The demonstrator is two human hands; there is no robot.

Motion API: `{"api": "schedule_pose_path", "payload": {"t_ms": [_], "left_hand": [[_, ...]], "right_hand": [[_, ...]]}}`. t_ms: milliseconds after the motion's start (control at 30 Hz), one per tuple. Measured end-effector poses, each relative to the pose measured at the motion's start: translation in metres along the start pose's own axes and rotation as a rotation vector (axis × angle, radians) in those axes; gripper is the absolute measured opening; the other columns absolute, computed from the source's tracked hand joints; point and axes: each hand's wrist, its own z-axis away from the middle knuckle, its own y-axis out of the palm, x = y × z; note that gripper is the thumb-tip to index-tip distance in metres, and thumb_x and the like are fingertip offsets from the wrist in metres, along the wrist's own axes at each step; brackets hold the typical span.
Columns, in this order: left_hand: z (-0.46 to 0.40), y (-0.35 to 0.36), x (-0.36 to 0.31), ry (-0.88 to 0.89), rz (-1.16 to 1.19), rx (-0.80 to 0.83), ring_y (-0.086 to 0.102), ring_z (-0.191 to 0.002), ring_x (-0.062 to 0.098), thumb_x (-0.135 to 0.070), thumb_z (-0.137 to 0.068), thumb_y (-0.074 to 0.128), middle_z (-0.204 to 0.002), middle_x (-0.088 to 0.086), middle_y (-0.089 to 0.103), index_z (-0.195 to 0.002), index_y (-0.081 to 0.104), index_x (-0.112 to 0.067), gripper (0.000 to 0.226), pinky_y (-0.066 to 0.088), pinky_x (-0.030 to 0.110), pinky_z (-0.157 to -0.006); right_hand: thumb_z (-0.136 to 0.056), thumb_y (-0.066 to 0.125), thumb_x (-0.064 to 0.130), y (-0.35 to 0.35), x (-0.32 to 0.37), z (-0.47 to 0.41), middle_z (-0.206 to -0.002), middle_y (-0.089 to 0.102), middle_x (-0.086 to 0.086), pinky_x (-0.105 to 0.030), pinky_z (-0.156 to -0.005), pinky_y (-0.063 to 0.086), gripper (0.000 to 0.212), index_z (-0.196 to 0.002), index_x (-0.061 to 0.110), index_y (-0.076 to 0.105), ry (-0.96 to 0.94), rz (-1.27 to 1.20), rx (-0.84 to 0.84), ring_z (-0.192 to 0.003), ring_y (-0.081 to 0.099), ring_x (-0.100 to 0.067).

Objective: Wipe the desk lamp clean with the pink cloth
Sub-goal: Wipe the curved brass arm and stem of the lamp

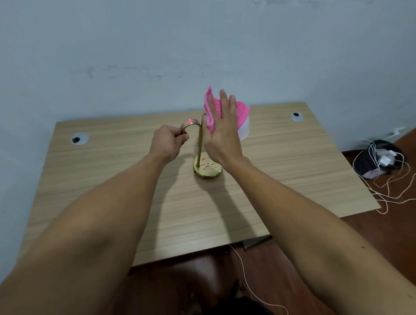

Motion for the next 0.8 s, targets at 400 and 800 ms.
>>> {"api": "schedule_pose_path", "payload": {"t_ms": [400, 800], "left_hand": [[0.003, -0.004, -0.005, 0.014, -0.059, 0.002, 0.062, -0.072, 0.021, -0.023, -0.092, 0.070, -0.084, 0.021, 0.075, -0.083, 0.078, -0.012, 0.016, 0.056, 0.041, -0.082], [0.008, -0.004, -0.008, 0.031, -0.096, 0.018, 0.057, -0.069, 0.023, -0.020, -0.094, 0.067, -0.083, 0.021, 0.074, -0.082, 0.076, -0.012, 0.016, 0.047, 0.030, -0.070]], "right_hand": [[-0.097, 0.044, 0.030, 0.001, -0.001, 0.002, -0.168, 0.021, -0.016, -0.054, -0.126, 0.013, 0.067, -0.160, 0.012, 0.029, -0.062, 0.084, -0.031, -0.156, 0.008, -0.040], [-0.097, 0.039, 0.026, 0.000, -0.011, 0.009, -0.171, 0.010, -0.013, -0.053, -0.127, 0.011, 0.069, -0.163, 0.015, 0.020, -0.086, 0.067, -0.031, -0.158, -0.001, -0.037]]}}
